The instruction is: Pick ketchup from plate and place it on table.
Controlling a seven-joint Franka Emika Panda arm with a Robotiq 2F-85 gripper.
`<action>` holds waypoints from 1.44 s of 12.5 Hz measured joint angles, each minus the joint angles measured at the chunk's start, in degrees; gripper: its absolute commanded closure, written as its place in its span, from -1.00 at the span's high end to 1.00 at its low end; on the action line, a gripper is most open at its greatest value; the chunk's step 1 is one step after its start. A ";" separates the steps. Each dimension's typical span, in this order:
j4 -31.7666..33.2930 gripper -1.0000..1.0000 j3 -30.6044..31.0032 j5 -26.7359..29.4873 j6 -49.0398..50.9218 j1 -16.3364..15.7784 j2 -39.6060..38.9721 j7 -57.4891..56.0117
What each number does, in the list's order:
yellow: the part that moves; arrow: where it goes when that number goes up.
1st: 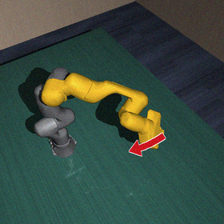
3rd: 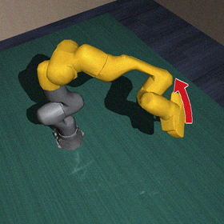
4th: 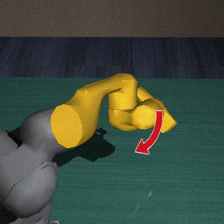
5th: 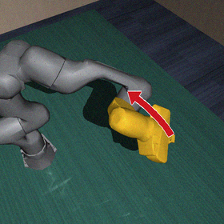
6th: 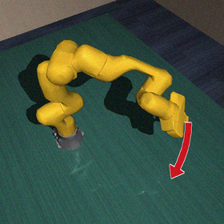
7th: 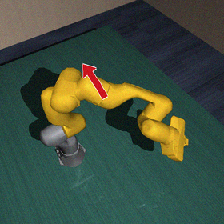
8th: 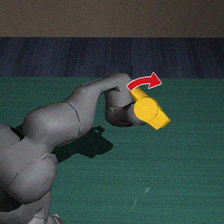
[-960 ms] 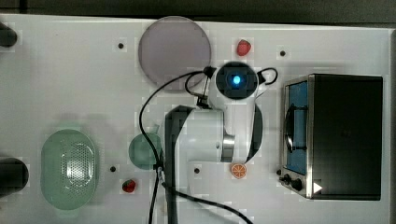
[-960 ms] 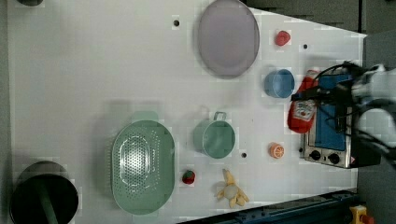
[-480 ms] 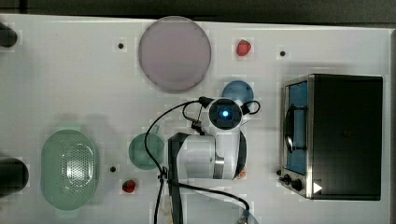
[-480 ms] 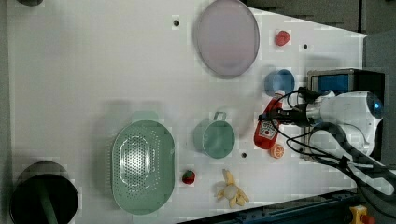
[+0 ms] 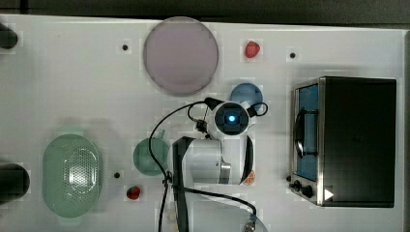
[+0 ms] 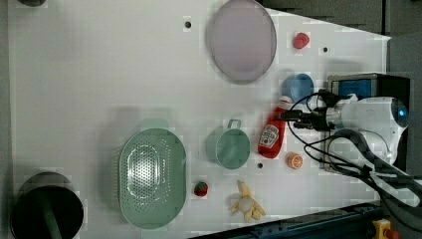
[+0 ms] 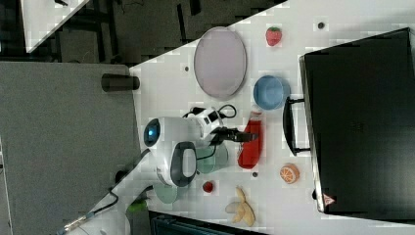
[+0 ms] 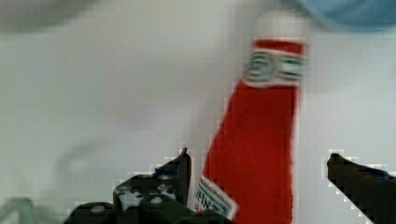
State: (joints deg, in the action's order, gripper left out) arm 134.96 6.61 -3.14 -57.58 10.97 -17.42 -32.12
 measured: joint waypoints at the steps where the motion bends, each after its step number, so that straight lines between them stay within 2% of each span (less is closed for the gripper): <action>1: -1.34 1.00 0.04 -0.16 0.17 -0.15 0.69 0.64; 4: -8.84 1.00 0.12 0.58 5.57 -0.07 2.92 4.81; 9: -25.51 1.00 2.00 0.24 24.09 0.44 6.01 19.52; 11: -34.02 1.00 2.75 0.30 33.36 0.01 6.25 23.86; 14: -43.08 1.00 3.29 0.21 42.69 -0.59 7.22 26.05; 18: -51.20 1.00 3.38 0.47 53.47 -0.94 7.69 27.28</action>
State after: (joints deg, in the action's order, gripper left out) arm 83.76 9.99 -2.67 -4.10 10.03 -9.72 -4.84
